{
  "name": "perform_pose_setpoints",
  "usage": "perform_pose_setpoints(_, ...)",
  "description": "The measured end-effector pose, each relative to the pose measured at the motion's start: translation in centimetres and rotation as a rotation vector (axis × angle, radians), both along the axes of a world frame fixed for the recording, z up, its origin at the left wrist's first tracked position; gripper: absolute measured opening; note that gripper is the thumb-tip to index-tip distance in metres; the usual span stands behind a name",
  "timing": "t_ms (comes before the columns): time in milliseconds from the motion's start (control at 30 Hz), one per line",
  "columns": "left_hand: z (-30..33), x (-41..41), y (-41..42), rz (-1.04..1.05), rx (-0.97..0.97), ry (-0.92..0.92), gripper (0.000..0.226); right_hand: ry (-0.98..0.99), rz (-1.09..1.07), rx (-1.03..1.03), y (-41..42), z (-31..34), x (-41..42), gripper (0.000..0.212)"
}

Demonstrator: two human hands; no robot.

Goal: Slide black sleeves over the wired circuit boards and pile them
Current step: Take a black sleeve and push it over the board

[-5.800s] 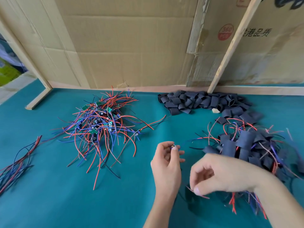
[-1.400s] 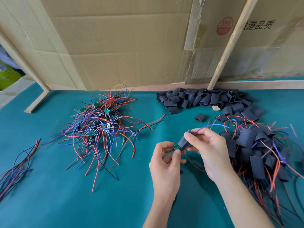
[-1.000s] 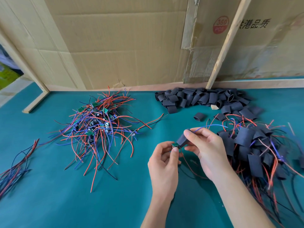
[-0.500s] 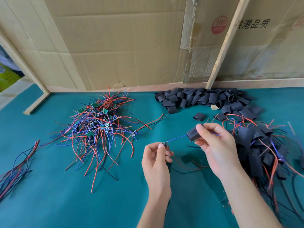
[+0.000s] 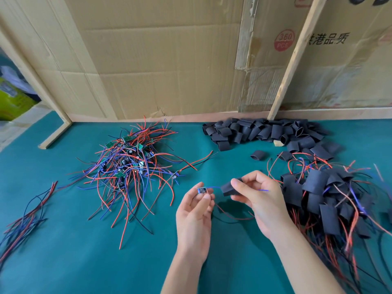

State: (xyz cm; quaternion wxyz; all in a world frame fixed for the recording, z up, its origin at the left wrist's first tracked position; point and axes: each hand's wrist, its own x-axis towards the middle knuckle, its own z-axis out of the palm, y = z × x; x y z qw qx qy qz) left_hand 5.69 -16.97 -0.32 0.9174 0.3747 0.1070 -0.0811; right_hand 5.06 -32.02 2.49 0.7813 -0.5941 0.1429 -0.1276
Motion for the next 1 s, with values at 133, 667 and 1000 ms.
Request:
perform_pose_setpoints(133, -0.1, 0.4, 1.0, -0.078, -0.133, 0.021, 0.043, 0.037, 0.078, -0.002, 0.6, 0.0, -0.1, 0.022)
perform_pose_setpoints(667, 0.1, 0.8, 2.1, -0.126, -0.348, 0.060, 0.018, 0.081, 0.199, 0.068, 0.1, 0.9, -0.4, 0.039)
perform_pose_setpoints(1000, -0.1, 1.2, 1.7, -0.086, -0.317, 0.077, 0.007, 0.020, 0.082, 0.047, -1.5, 1.1, -0.3, 0.026)
